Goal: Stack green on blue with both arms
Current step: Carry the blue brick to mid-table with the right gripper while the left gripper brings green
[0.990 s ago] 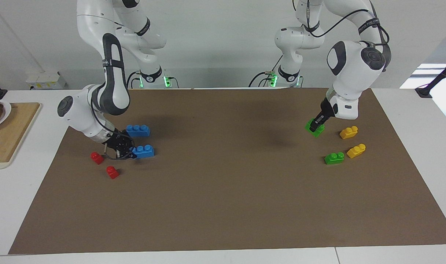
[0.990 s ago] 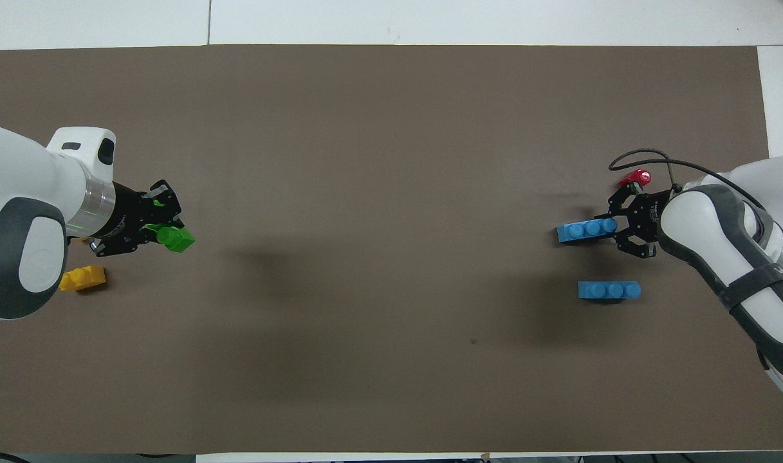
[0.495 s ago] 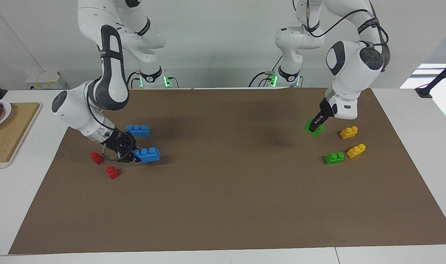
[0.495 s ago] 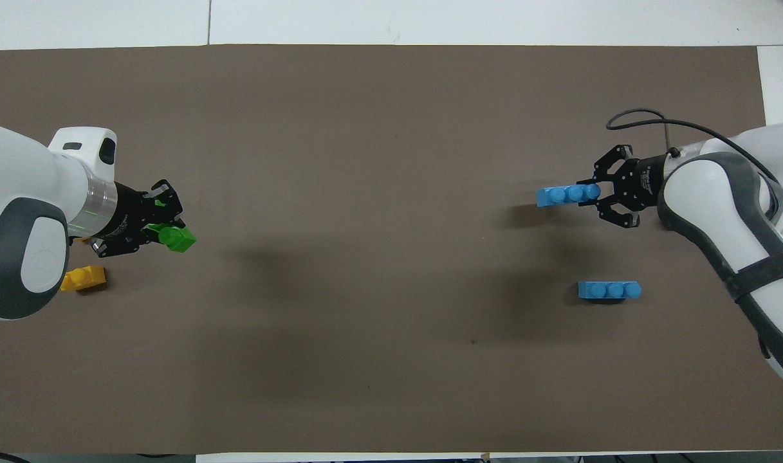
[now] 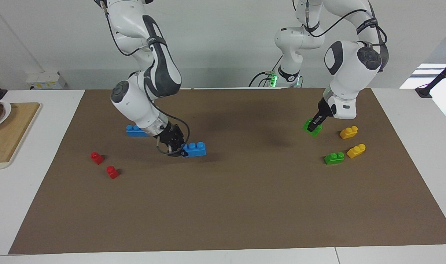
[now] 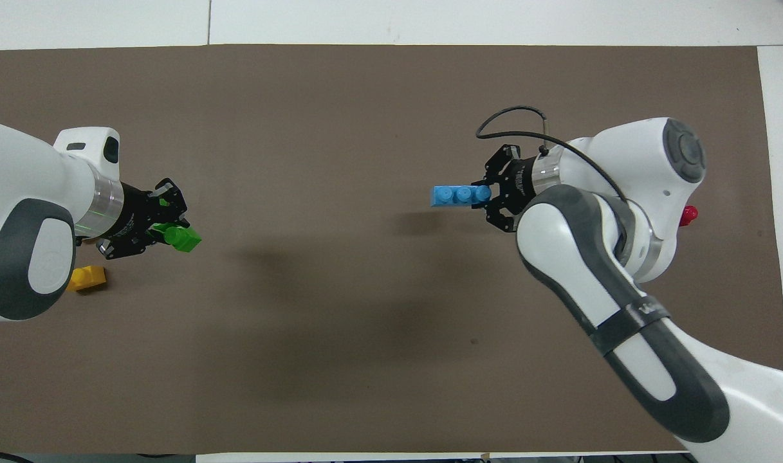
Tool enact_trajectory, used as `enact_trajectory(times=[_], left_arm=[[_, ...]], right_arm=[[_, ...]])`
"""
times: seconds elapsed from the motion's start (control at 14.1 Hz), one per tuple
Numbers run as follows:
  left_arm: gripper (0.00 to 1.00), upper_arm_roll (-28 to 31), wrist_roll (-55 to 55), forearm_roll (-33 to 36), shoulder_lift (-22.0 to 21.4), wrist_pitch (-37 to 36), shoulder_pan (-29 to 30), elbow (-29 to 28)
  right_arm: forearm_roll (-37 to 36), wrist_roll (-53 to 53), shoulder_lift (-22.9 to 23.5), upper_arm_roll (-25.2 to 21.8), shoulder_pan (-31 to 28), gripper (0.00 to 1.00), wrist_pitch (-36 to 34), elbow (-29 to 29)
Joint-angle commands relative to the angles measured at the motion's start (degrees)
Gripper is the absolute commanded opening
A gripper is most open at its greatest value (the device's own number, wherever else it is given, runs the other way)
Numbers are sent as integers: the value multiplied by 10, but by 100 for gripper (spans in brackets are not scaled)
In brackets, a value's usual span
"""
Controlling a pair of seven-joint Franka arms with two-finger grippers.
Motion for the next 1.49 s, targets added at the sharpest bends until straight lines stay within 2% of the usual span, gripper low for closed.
enact_trajectory(times=[0.0,0.28,0.57,0.85,1.06,1.41], left_arm=[[0,6,-49,-9,3,2,-18,5],[0,5,-93,-11,2,10,-25,1],[0,6,-227,-10,2,38,-49,-4],[0,6,-366,-10,7,65,-68,-4],[0,7,-510,-10,12,101,-96,-3],[0,8,-679,-1,42,112,-179,17]], right_arm=[[11,46,-3,-3,62,0,90,-41],[11,107,33,-3,93,0,116,-35],[11,130,77,-3,134,0,176,-35],[9,121,77,-3,143,0,166,-41],[9,97,78,-3,153,0,161,-43],[10,69,78,-3,154,0,155,-49]])
